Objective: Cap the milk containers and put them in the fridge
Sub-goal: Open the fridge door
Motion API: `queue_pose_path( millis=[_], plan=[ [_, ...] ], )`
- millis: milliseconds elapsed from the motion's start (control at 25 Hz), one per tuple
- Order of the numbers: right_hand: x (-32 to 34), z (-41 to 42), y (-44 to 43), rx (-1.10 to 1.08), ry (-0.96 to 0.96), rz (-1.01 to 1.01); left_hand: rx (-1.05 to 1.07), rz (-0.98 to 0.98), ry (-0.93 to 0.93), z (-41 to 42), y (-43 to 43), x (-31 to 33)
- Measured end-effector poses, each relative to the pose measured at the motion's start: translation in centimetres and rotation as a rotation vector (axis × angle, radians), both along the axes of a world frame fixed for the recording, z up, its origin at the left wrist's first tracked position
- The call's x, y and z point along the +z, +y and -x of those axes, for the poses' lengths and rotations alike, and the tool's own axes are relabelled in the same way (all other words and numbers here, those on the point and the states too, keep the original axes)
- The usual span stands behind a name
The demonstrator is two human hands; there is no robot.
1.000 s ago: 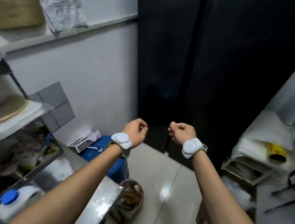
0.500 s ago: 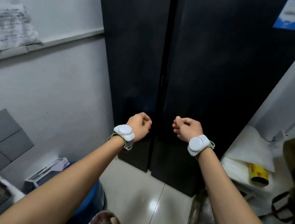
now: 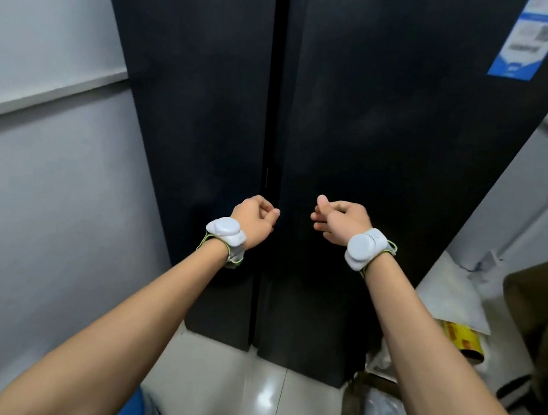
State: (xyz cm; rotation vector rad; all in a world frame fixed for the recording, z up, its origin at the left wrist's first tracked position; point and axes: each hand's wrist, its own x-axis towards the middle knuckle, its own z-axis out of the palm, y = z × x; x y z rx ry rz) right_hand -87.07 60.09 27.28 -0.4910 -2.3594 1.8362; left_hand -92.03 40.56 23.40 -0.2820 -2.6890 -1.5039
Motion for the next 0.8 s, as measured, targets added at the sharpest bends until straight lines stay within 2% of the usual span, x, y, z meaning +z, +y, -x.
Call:
queue_pose_path(
  millis=[400,600,800],
  plan=[
    [2.3,8.9,2.3,-0.071,0.020,-0.041,-0.005,0.099,0.002,10.3,4.4,-1.1],
    [3.0,13.4,3.0,-0.097,0.001,-0.084,-0.003,0.214,-0.037,14.8,6.0,-2.3],
    [2.9,16.2,3.3,-0.080,-0.016,-0.090,0.064,0.192,-0.050,17.3,6.8,-2.7]
  ],
)
